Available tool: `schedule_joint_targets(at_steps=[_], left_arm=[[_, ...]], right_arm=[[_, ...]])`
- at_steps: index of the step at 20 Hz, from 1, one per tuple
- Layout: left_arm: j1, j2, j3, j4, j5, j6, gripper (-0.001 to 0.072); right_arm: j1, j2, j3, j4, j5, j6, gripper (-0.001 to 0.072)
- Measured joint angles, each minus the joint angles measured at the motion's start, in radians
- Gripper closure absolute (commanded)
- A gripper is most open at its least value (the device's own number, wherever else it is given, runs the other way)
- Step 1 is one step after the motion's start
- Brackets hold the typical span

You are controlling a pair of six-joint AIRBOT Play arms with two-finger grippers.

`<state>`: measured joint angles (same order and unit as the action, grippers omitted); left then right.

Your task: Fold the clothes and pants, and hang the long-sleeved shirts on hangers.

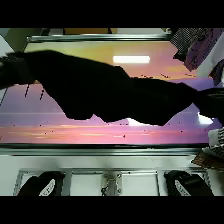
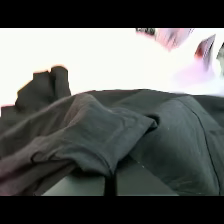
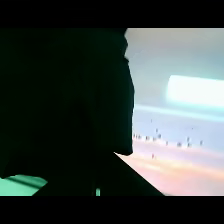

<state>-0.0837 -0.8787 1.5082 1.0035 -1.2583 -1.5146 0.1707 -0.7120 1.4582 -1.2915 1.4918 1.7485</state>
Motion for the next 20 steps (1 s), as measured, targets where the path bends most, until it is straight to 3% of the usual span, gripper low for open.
schedule_joint_targets(at_steps=[4, 6, 8, 9, 11, 16, 20], left_arm=[[-0.004, -0.167, -0.116, 0.000, 0.047, -0.007, 0.0671], [0.001, -0.295, -0.093, 0.000, 0.084, -0.009, -0.0013], [0.014, -0.420, -0.020, -0.005, 0.096, -0.025, 0.0033], [0.024, -0.472, 0.023, -0.006, 0.094, -0.032, 0.0033], [0.050, -0.540, 0.088, -0.007, 0.074, -0.045, 0.0033], [0.106, -0.521, 0.000, -0.003, 0.009, -0.013, 0.0033], [0.098, -0.436, -0.266, -0.004, -0.020, 0.094, 0.0033]], right_arm=[[0.000, -0.064, -0.164, 0.000, 0.005, 0.021, 0.0701], [0.000, -0.114, -0.241, -0.002, -0.058, 0.010, 0.0700], [0.000, -0.171, -0.285, -0.003, -0.143, 0.005, 0.0688], [0.000, -0.200, -0.299, 0.000, -0.192, 0.002, 0.0610], [-0.005, -0.243, -0.315, 0.002, -0.285, -0.003, 0.0052], [-0.061, -0.260, -0.328, 0.003, -0.422, -0.028, 0.0033], [-0.090, -0.218, -0.331, 0.008, -0.384, -0.110, 0.0033]])
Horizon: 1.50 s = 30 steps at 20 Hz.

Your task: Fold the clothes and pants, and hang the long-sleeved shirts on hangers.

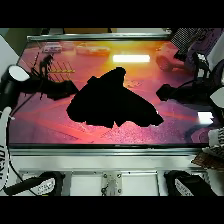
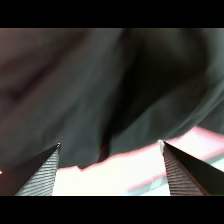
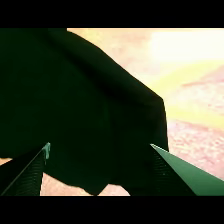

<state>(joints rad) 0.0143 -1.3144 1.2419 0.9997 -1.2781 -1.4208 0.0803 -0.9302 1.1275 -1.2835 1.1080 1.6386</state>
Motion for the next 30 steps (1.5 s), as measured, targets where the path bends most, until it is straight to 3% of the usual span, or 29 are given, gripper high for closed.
schedule_joint_targets(at_steps=[6, 11, 13, 14, 16, 18, 25, 30], left_arm=[[-0.085, 0.069, -0.323, -0.004, 0.085, 0.199, 0.0033], [-0.184, -0.019, -0.376, -0.008, 0.214, 0.279, 0.0048], [-0.219, -0.063, -0.355, -0.008, 0.232, 0.290, 0.0525], [-0.232, -0.080, -0.344, -0.008, 0.234, 0.294, 0.0695], [-0.244, -0.102, -0.324, -0.007, 0.229, 0.297, 0.0697], [-0.240, -0.113, -0.301, -0.005, 0.197, 0.296, 0.0697], [-0.208, -0.101, -0.142, -0.005, -0.060, 0.263, 0.0697], [-0.204, 0.019, -0.013, -0.007, -0.132, 0.212, 0.0697]], right_arm=[[-0.009, 0.062, -0.003, 0.006, 0.113, -0.096, 0.0034], [-0.010, 0.084, -0.027, 0.008, 0.146, -0.142, 0.0033], [-0.010, 0.091, -0.080, 0.008, 0.153, -0.156, 0.0034], [-0.010, 0.094, -0.116, 0.009, 0.153, -0.161, 0.0035], [-0.010, 0.097, -0.211, 0.035, 0.135, -0.182, 0.0045], [-0.004, 0.099, -0.320, 0.103, 0.084, -0.232, 0.0146], [0.061, 0.050, -0.551, 0.234, -0.211, -0.335, 0.0141], [0.075, -0.022, -0.575, 0.263, -0.343, -0.350, 0.0123]])
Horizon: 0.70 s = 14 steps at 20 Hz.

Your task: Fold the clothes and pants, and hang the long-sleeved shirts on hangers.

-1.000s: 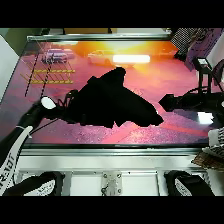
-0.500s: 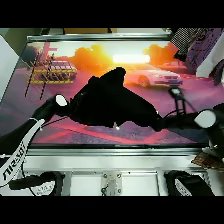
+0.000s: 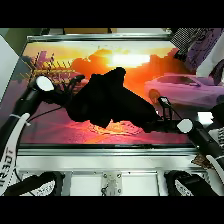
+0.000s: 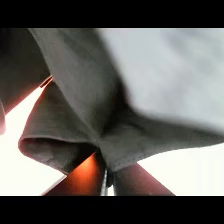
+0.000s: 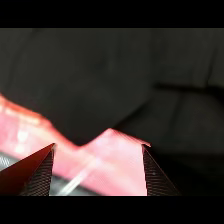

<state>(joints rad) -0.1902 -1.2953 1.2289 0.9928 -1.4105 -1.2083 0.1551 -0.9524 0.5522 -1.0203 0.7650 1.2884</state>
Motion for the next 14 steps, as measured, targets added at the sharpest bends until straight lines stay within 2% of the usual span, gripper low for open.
schedule_joint_targets(at_steps=[4, 7, 8, 11, 14], left_arm=[[-0.006, 0.078, 0.025, 0.000, 0.000, -0.038, 0.0697], [-0.008, 0.105, 0.019, 0.002, 0.008, -0.064, 0.0697], [-0.009, 0.110, 0.019, 0.002, 0.007, -0.073, 0.0697], [-0.009, 0.117, 0.017, 0.002, 0.007, -0.089, 0.0697], [-0.009, 0.119, 0.017, 0.001, 0.007, -0.098, 0.0697]], right_arm=[[0.016, -0.075, -0.004, 0.119, -0.084, -0.061, 0.0121], [0.070, -0.142, -0.005, 0.292, -0.108, -0.185, 0.0108], [0.094, -0.164, -0.005, 0.353, -0.112, -0.232, 0.0056], [0.161, -0.222, -0.005, 0.521, -0.122, -0.355, 0.0050], [0.218, -0.272, -0.005, 0.647, -0.129, -0.436, 0.0050]])
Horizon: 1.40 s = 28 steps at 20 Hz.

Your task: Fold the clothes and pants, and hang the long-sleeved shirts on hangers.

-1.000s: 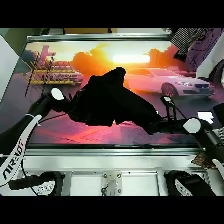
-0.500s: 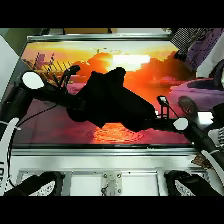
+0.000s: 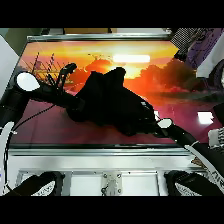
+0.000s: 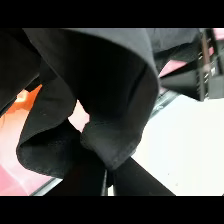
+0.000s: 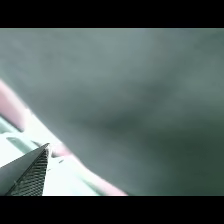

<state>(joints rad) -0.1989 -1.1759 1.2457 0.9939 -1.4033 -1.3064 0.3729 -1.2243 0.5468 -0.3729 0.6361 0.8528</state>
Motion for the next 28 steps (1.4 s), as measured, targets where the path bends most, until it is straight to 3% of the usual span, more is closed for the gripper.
schedule_joint_targets(at_steps=[3, 4, 5, 6, 11, 16, 19, 24, 28], left_arm=[[0.000, 0.001, 0.000, -0.001, 0.000, -0.012, 0.0697], [0.000, 0.001, 0.000, -0.001, 0.000, -0.014, 0.0697], [0.000, 0.001, 0.004, -0.001, 0.000, -0.015, 0.0697], [0.002, 0.001, 0.015, 0.000, -0.002, -0.022, 0.0697], [0.039, 0.056, 0.133, 0.000, -0.045, -0.051, 0.0697], [0.032, 0.217, 0.083, -0.002, -0.085, -0.135, 0.0697], [-0.028, 0.298, 0.017, -0.007, -0.090, -0.199, 0.0697], [-0.138, 0.323, 0.115, 0.001, -0.080, -0.262, 0.0697], [-0.199, 0.253, 0.336, 0.005, -0.066, -0.276, 0.0697]], right_arm=[[0.053, -0.035, 0.000, 0.085, -0.004, -0.051, 0.0075], [0.071, -0.044, 0.000, 0.102, -0.004, -0.067, 0.0285], [0.084, -0.050, 0.000, 0.117, -0.004, -0.077, 0.0573], [0.091, -0.051, 0.000, 0.127, -0.003, -0.085, 0.0700], [-0.038, 0.079, 0.043, 0.033, 0.140, -0.049, 0.0702], [-0.357, 0.368, 0.217, -0.352, 0.468, 0.281, 0.0701], [-0.526, 0.491, 0.345, -0.495, 0.677, 0.418, 0.0702], [-0.648, 0.592, 0.527, -0.558, 0.834, 0.529, 0.0701], [-0.669, 0.612, 0.649, -0.452, 0.869, 0.559, 0.0701]])
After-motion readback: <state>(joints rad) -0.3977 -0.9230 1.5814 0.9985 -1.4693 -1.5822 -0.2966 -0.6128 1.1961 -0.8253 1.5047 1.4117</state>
